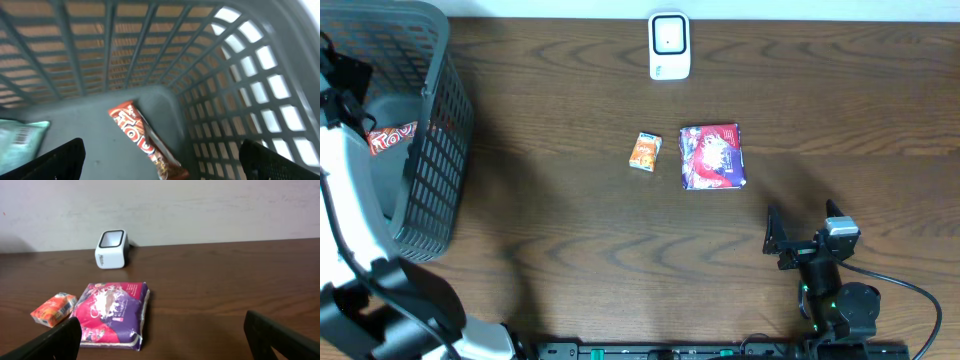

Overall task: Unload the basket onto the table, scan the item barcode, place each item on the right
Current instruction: 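Reach the left gripper into the basket and grasp the red Toffee bar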

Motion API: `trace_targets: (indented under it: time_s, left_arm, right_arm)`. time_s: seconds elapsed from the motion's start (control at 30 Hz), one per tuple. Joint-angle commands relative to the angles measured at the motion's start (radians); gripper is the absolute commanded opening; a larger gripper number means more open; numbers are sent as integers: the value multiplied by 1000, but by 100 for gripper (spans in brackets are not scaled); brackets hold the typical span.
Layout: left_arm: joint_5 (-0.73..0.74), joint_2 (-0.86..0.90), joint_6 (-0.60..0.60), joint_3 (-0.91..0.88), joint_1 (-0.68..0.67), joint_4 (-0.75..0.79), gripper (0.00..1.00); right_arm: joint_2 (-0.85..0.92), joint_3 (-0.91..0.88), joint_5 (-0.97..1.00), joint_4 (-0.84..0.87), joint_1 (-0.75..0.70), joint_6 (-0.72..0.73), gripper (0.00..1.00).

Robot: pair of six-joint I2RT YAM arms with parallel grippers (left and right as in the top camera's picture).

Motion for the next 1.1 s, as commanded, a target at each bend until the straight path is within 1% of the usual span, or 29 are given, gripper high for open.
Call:
trace_targets:
  time_s: [0.0, 0.5, 0.67, 0.83, 0.87, 0.97, 1.03, 1.07]
  left_arm:
    - [63, 84, -75, -1, 2, 41, 98]
    - [66, 394, -75, -1, 2, 112, 98]
    - [67, 457, -75, -1, -6, 159, 98]
    - [74, 484, -74, -1, -24, 166, 99]
    - [74, 485, -74, -1, -28, 165, 97]
    - [75, 485, -48, -1, -38, 161, 64]
    - [90, 485, -12, -1, -41, 146, 36]
    - [92, 485, -3, -1, -41, 135, 31]
  right_arm:
    - [-2, -1, 1, -4, 0, -13, 99]
    - [-2, -1, 1, -4, 0, -13, 99]
    - [-2, -1, 0, -4, 0, -13, 99]
    - [-2, -1, 0, -4, 0, -13, 99]
    - [-2, -1, 1, -4, 0, -13, 99]
    - [-2, -1, 1, -4, 0, -13, 99]
    - [-2, -1, 1, -4, 0, -13, 99]
    - [-2, -1, 1, -4, 0, -13, 99]
